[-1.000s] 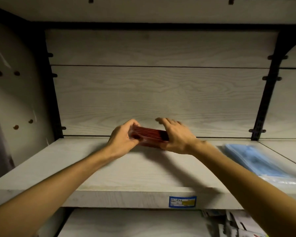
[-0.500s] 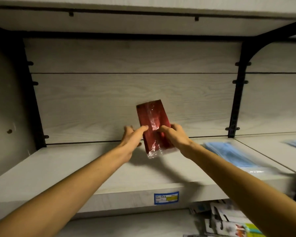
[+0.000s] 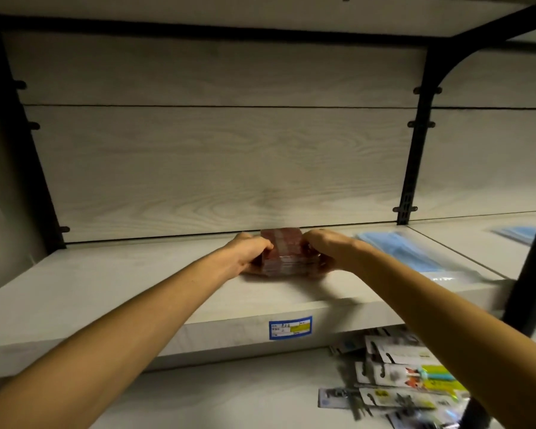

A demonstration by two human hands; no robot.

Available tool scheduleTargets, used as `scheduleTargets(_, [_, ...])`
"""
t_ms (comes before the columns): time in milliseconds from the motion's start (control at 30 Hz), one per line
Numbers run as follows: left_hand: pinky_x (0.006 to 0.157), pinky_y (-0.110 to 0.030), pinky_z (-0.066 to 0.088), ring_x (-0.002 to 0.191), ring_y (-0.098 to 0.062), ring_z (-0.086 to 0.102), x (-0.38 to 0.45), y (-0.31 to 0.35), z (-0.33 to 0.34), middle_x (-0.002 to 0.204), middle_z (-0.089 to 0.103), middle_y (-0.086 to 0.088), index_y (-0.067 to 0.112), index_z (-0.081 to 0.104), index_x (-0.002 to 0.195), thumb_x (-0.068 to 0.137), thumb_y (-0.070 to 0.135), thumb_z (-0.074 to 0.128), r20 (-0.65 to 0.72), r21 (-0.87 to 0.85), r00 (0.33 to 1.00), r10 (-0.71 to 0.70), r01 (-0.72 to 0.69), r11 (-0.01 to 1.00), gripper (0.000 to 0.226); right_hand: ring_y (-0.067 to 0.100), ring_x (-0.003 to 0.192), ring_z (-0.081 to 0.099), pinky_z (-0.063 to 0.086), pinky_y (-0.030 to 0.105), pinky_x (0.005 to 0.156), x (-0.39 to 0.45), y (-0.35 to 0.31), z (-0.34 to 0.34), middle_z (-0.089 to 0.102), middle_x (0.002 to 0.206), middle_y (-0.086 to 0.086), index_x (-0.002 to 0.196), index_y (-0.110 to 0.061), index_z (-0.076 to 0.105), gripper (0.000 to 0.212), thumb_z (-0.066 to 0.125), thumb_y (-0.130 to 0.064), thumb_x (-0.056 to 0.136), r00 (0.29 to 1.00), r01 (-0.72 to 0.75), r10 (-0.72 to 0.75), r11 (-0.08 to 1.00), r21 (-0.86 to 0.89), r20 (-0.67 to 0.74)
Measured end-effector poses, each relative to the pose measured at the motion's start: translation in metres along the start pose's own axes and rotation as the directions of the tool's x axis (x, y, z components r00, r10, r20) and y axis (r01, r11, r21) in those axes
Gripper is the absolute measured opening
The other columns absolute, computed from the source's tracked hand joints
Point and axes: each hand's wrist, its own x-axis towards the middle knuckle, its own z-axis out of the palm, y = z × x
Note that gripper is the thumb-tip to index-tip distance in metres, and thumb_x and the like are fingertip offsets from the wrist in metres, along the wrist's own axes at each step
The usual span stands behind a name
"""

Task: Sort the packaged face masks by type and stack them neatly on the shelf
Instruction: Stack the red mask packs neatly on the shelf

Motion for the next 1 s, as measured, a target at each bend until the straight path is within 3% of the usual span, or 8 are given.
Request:
scheduleTargets(100, [0.072,-0.039,0.064,0.086,-0.025,0.074,-0.001,0.006,0.002,0.097,0.074,-0.015,0.008,0.064,0.101,0.092,0.016,0.067,0.004,0.083,1.000,0.017,-0.017,0.996,0.012,0.026,0.058,0.056,0.049,0.029,0.049,0.003,0.003,-0.004,0.054,0.076,0.012,0.080,-0.007,0.054,0.024,0.045,-0.019,0.099,1.000,-0.025,0.025,1.000,-0.013,-0.018])
scheduleTargets(167, [0.053,-0.029,0.060,0.073,-0.020,0.072,-0.002,0.008,0.005,0.087,0.073,-0.010,0.012,0.065,0.095,0.093,0.020,0.066,0.018,0.149,1.000,0.022,-0.024,0.988,0.008,0.023,0.059,0.056,0.049,0.032,0.052,0.008,0.006,-0.008,0.055,0.076,0.011,0.080,-0.009,0.055,0.022,0.048,-0.018,0.099,1.000,0.007,-0.008,0.999,-0.034,-0.025])
scheduleTargets(233, [0.044,-0.022,0.052,0.068,-0.017,0.069,-0.002,0.007,0.008,0.085,0.072,-0.007,0.015,0.066,0.099,0.093,0.024,0.064,0.042,0.210,0.999,0.015,-0.024,0.977,0.011,0.020,0.059,0.056,0.050,0.032,0.058,0.009,0.010,-0.013,0.055,0.073,0.008,0.077,-0.011,0.056,0.023,0.051,-0.015,0.098,0.998,0.043,-0.047,0.995,-0.091,-0.042])
scheduleTargets(367, [0.042,-0.020,0.048,0.065,-0.016,0.063,-0.004,0.003,0.017,0.084,0.068,-0.007,0.014,0.068,0.102,0.094,0.023,0.064,0.072,0.277,0.997,0.042,-0.061,0.959,0.013,0.021,0.062,0.057,0.051,0.033,0.065,0.005,0.013,-0.021,0.057,0.072,0.007,0.076,-0.011,0.058,0.021,0.053,-0.014,0.096,0.996,0.054,-0.064,0.987,-0.154,-0.066])
scheduleTargets(567, [0.041,-0.016,0.033,0.042,-0.009,0.043,-0.020,0.011,0.031,0.047,0.051,0.005,0.019,0.059,0.075,0.092,0.020,0.060,0.078,0.367,0.996,0.032,-0.058,0.929,0.017,0.024,0.064,0.064,0.056,0.028,0.051,-0.010,0.020,-0.035,0.065,0.075,0.010,0.074,-0.007,0.065,0.025,0.052,-0.018,0.094,0.994,0.081,-0.094,0.978,-0.190,-0.057])
scheduleTargets(767, [0.041,-0.017,0.040,0.034,-0.009,0.047,-0.035,0.021,0.056,0.039,0.053,0.006,0.017,0.062,0.077,0.090,0.029,0.063,0.027,0.479,1.000,-0.006,-0.007,0.878,0.018,0.025,0.064,0.066,0.058,0.029,0.050,-0.024,0.037,-0.064,0.067,0.077,0.012,0.079,-0.005,0.066,0.023,0.051,-0.014,0.094,0.994,0.109,-0.102,0.972,-0.207,0.045])
scheduleTargets(900, [0.040,-0.019,0.043,0.035,-0.009,0.052,-0.036,0.024,0.074,0.039,0.058,0.007,0.017,0.063,0.076,0.085,0.031,0.065,-0.018,0.501,1.000,0.003,0.006,0.865,0.016,0.024,0.057,0.068,0.060,0.030,0.049,-0.024,0.046,-0.079,0.068,0.075,0.013,0.081,-0.003,0.064,0.022,0.051,-0.013,0.096,0.990,0.129,-0.113,0.963,-0.238,0.079])
scheduleTargets(1000, [0.042,-0.019,0.044,0.049,-0.013,0.061,-0.039,0.021,0.081,0.056,0.066,0.004,0.020,0.062,0.079,0.082,0.037,0.062,-0.058,0.548,0.997,0.052,-0.012,0.836,0.018,0.031,0.066,0.072,0.064,0.040,0.064,-0.015,0.053,-0.080,0.070,0.083,0.018,0.083,-0.003,0.061,0.020,0.050,-0.016,0.094,0.984,0.174,-0.160,0.954,-0.245,0.075])
